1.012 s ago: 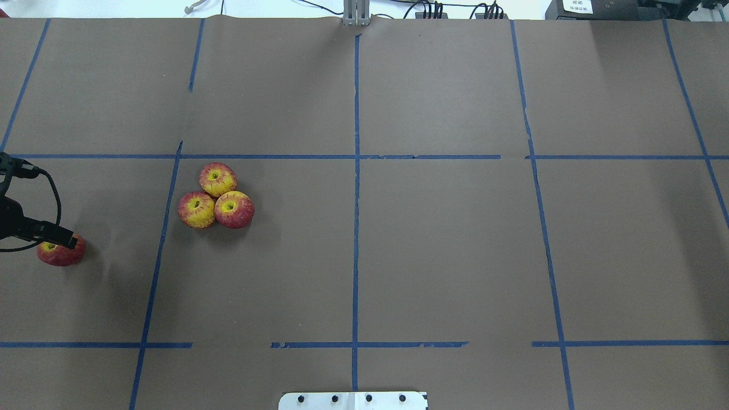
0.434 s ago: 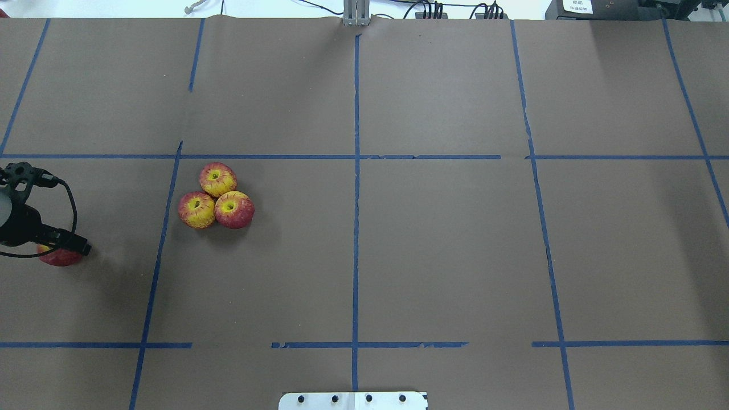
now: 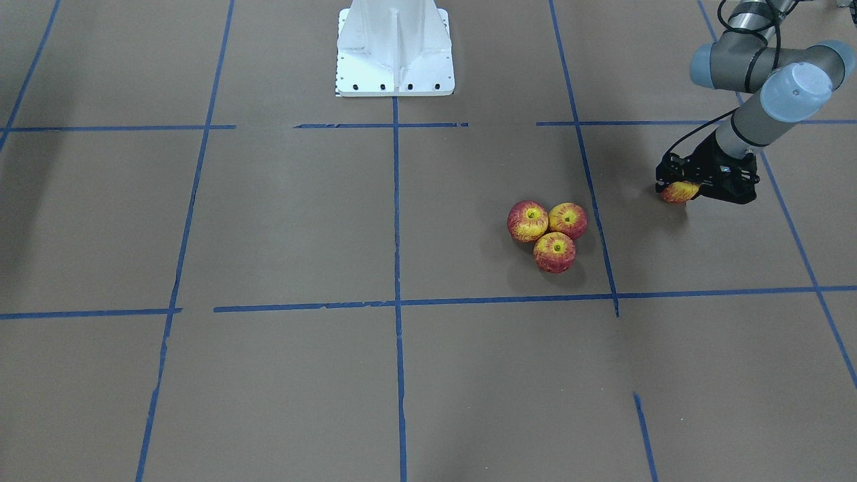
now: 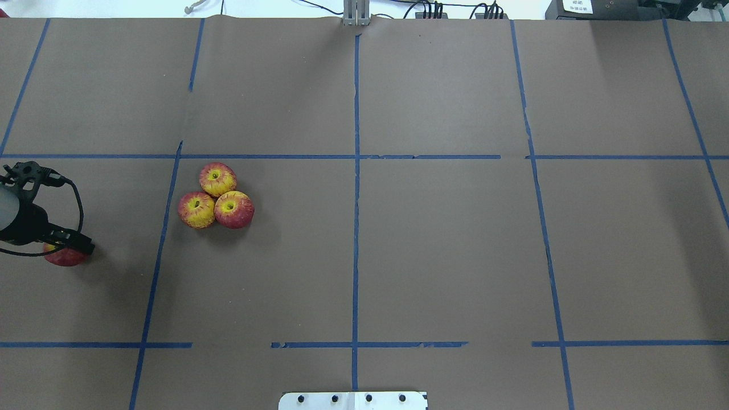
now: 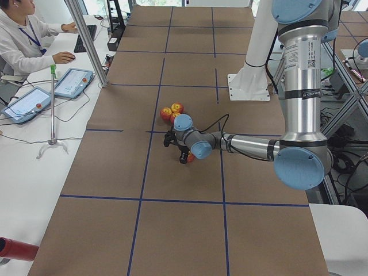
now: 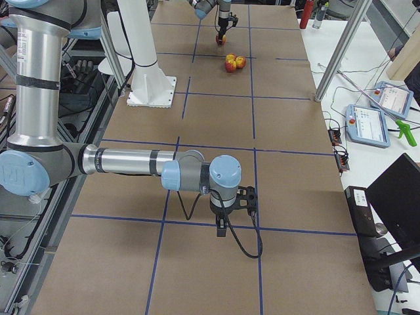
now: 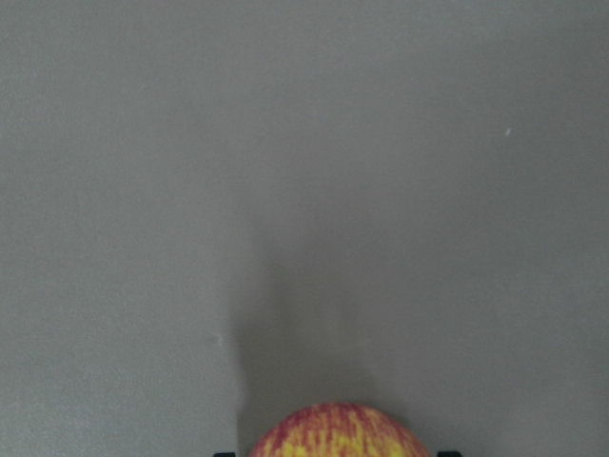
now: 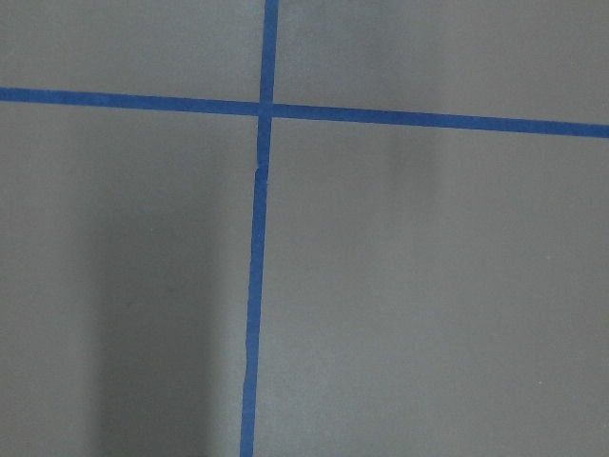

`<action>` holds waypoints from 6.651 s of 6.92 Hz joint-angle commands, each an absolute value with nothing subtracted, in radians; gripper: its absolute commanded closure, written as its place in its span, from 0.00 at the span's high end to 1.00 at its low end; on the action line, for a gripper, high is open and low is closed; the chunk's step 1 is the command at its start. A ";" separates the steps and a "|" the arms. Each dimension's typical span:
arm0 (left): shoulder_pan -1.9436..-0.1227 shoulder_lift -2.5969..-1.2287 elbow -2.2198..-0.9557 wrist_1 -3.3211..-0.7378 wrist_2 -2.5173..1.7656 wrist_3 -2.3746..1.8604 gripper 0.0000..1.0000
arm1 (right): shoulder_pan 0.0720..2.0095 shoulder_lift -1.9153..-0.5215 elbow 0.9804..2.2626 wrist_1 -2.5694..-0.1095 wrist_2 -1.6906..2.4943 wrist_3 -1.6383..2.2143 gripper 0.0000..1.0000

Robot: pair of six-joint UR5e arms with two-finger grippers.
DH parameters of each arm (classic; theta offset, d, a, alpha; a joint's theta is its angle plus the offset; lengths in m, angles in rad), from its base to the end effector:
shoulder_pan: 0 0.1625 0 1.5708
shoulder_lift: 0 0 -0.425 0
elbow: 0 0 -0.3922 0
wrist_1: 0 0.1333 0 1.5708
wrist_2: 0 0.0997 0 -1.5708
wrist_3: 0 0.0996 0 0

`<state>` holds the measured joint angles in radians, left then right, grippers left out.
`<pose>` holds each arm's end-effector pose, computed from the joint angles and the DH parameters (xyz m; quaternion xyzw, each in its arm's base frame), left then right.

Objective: Stack apples

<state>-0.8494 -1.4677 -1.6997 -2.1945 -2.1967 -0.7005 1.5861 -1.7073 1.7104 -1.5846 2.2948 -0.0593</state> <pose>0.2584 -0.4073 0.5791 0.0396 0.4192 0.1077 0.9006 0.0739 -0.4322 0.6580 0.0082 -0.3541 -0.0187 0.9350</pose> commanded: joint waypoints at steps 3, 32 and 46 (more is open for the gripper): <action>-0.851 -1.637 -1.882 -2.007 -2.247 -0.978 0.00 | 1.586 -1.707 1.710 -1.585 2.295 -0.060 1.00; -0.906 -1.848 -2.036 -1.623 -2.069 -0.943 1.00 | 1.586 -1.707 1.710 -1.585 2.295 -0.060 1.00; -1.546 -1.546 -1.707 -1.505 -2.327 0.242 1.00 | 1.586 -1.707 1.710 -1.585 2.295 -0.060 1.00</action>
